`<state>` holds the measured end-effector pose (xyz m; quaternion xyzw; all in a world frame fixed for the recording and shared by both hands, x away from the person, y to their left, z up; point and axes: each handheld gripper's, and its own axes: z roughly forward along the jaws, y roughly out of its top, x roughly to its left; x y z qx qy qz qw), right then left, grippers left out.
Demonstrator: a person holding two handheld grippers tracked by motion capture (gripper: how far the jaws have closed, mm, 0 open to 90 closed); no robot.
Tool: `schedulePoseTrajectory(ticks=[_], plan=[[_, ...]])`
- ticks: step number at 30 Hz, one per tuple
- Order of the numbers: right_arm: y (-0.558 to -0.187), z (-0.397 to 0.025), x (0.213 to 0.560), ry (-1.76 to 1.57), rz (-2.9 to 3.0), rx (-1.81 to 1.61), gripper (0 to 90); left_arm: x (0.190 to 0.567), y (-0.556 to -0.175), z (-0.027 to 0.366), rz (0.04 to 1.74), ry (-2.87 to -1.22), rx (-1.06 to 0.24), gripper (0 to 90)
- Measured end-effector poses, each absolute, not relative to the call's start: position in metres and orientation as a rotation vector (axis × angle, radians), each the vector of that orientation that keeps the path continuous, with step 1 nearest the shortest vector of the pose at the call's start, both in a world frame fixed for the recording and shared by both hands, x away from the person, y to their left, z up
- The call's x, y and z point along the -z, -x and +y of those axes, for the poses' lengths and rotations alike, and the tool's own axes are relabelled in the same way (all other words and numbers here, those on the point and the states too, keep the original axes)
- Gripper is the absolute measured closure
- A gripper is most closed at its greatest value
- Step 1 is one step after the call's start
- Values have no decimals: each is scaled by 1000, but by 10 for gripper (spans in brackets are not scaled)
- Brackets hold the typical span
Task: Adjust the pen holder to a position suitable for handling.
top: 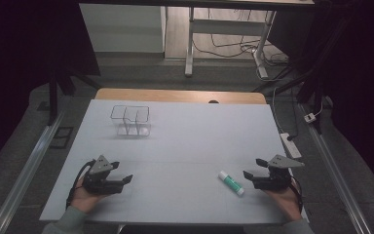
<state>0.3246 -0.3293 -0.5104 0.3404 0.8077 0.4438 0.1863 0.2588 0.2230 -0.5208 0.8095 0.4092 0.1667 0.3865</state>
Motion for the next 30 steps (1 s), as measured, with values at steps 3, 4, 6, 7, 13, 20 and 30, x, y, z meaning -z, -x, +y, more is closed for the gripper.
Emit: schedulePoseTrajectory(ticks=[3, 4, 6, 7, 13, 20, 30], plan=[[-325, -329, 510, -958, 2273, -1255, 231, 521, -259, 223, 1042, -2061, -426, 261], [-325, -329, 510, -958, 2273, -1255, 231, 520, -259, 223, 1042, -2060, -428, 261], [-325, -329, 510, -959, 2272, -1252, 231, 520, -258, 223, 1040, -2062, -431, 263], [-325, -329, 510, -959, 2272, -1248, 231, 520, -258, 223, 1039, -2059, -434, 263], [-325, -329, 510, -952, 2277, -1238, 231, 519, -263, 222, 1042, -2063, -435, 263], [-324, -330, 510, -954, 2265, -1244, 231, 518, -272, 227, 1075, -2041, -430, 269], [-324, -331, 509, -958, 2259, -1248, 233, 516, -293, 238, 1150, -2025, -451, 276]])
